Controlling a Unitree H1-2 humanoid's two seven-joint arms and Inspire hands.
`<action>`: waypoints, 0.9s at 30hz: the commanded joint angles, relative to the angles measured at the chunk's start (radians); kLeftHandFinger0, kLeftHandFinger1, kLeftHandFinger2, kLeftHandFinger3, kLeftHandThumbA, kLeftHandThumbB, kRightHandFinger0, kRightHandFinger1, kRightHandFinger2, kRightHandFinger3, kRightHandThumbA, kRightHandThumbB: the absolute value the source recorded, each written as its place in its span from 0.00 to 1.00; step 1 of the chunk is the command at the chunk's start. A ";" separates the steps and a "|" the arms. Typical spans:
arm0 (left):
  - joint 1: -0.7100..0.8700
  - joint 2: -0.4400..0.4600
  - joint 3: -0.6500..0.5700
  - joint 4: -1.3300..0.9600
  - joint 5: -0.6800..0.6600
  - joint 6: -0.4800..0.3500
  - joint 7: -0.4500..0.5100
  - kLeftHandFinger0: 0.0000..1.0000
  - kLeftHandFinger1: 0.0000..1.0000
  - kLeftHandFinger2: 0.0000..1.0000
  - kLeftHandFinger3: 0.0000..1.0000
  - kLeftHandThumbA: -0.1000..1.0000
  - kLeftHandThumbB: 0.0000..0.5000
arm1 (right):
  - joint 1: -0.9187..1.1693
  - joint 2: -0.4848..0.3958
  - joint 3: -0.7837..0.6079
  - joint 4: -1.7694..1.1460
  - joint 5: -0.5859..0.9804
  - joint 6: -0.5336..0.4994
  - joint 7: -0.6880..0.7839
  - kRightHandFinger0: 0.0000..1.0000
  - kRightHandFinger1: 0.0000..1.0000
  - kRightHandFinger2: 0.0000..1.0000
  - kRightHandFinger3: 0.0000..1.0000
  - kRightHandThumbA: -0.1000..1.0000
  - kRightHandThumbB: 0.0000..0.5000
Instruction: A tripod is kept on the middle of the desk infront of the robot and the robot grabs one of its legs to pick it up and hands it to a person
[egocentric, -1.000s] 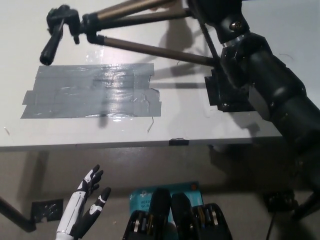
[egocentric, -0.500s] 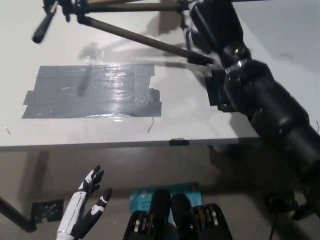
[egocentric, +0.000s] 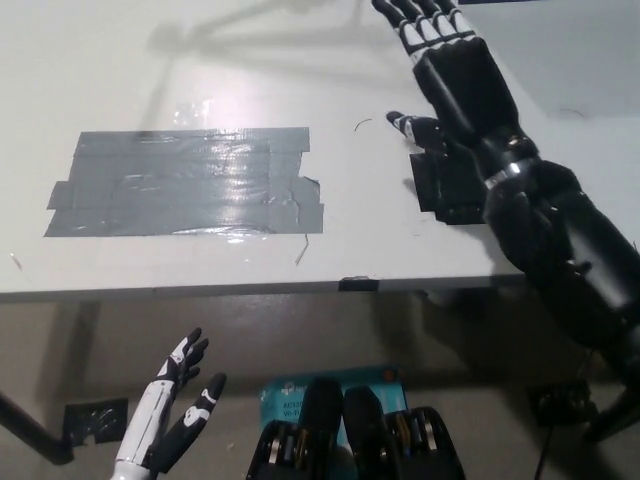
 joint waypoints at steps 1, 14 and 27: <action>-0.053 0.024 0.002 -0.024 0.023 -0.014 0.000 1.00 1.00 1.00 1.00 0.82 0.06 | 0.045 -0.259 -0.212 -0.801 0.685 0.169 0.403 1.00 1.00 1.00 1.00 0.97 0.96; -0.058 0.018 0.004 0.005 0.020 -0.042 0.012 1.00 1.00 1.00 1.00 0.83 0.03 | 0.545 -0.219 -0.224 -1.112 0.713 0.124 0.170 1.00 1.00 1.00 1.00 1.00 0.74; -0.032 0.013 0.006 0.003 0.019 -0.041 0.015 1.00 1.00 1.00 1.00 0.85 0.06 | 0.782 0.186 -0.265 -0.584 0.802 -0.041 0.105 1.00 1.00 1.00 1.00 0.97 0.21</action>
